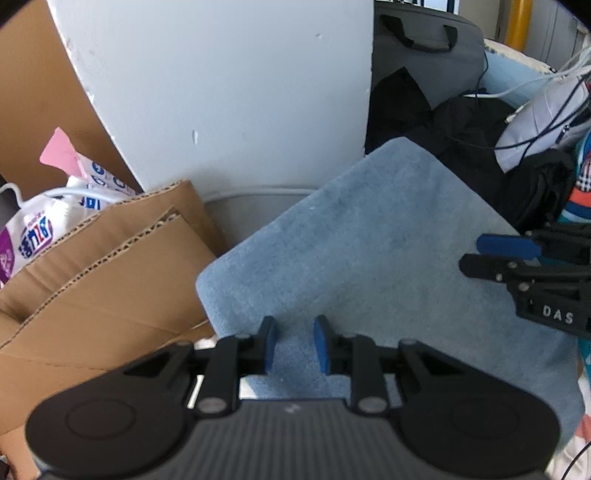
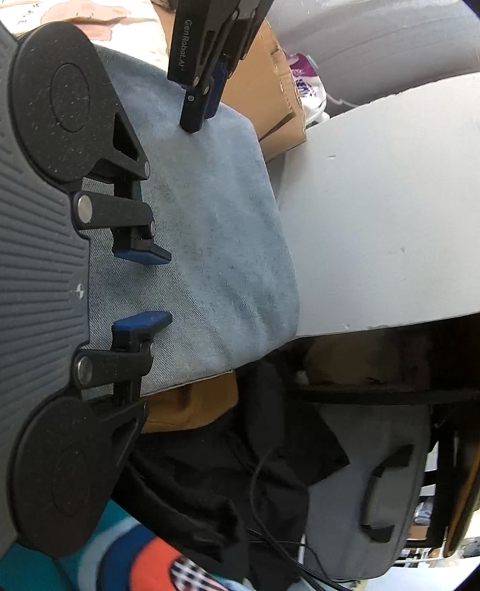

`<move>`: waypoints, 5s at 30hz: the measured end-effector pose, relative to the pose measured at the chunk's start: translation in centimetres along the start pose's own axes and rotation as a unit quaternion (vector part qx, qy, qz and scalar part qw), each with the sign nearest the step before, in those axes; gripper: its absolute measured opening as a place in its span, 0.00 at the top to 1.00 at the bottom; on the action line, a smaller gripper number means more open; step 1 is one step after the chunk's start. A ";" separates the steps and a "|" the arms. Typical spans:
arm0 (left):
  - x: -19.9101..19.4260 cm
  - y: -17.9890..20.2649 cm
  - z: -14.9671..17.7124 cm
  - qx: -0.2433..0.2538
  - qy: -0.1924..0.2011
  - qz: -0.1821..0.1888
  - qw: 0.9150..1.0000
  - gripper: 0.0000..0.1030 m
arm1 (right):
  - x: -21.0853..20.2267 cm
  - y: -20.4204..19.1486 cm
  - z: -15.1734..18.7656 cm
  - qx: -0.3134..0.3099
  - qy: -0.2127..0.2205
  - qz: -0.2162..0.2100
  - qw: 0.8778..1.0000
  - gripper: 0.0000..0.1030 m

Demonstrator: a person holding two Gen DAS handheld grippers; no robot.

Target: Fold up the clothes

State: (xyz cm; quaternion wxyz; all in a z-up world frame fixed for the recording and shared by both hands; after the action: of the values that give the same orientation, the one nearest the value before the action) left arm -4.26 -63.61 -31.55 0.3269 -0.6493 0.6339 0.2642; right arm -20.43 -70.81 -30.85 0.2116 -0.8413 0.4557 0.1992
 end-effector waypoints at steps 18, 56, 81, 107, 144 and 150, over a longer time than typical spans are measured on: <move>0.0 -2.2 0.4 -0.077 0.052 0.028 0.995 0.74 | 1.9 -2.6 -2.0 -0.032 0.006 0.032 0.999 0.66; -5.0 1.2 3.4 -0.107 0.071 0.090 0.988 0.71 | -1.5 -1.5 0.4 -0.024 -0.040 -0.008 0.999 0.65; -9.6 3.2 9.0 -0.096 0.031 0.068 0.993 0.59 | -12.9 5.1 8.2 0.162 0.043 0.024 0.986 0.63; -10.2 4.4 13.9 -0.219 -0.008 0.107 0.970 0.97 | -11.3 5.0 14.0 0.431 0.057 -0.056 0.899 0.76; -21.7 -2.0 17.2 -0.199 -0.074 -0.019 0.977 0.10 | -14.1 1.7 15.8 0.340 -0.050 0.033 0.939 0.05; -25.9 -6.0 19.9 -0.226 -0.087 -0.052 0.969 0.10 | -14.2 0.3 15.8 0.306 -0.066 0.035 0.949 0.05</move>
State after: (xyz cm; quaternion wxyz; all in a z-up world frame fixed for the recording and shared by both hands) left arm 1.64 -31.74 -24.23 0.2391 -0.7127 0.4921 0.4390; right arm -30.09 -52.79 -36.53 0.4809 -0.7052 0.5087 0.1124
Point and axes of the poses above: each gripper's, at about its wrist camera, not at the fingertips, and x roughly the way its jaws point, y to its right, z to its underside, the point moved 10 cm from there along x, roughly the way its jaws point, and after that the axes turned 11 degrees about y, right-handed, at the moved point
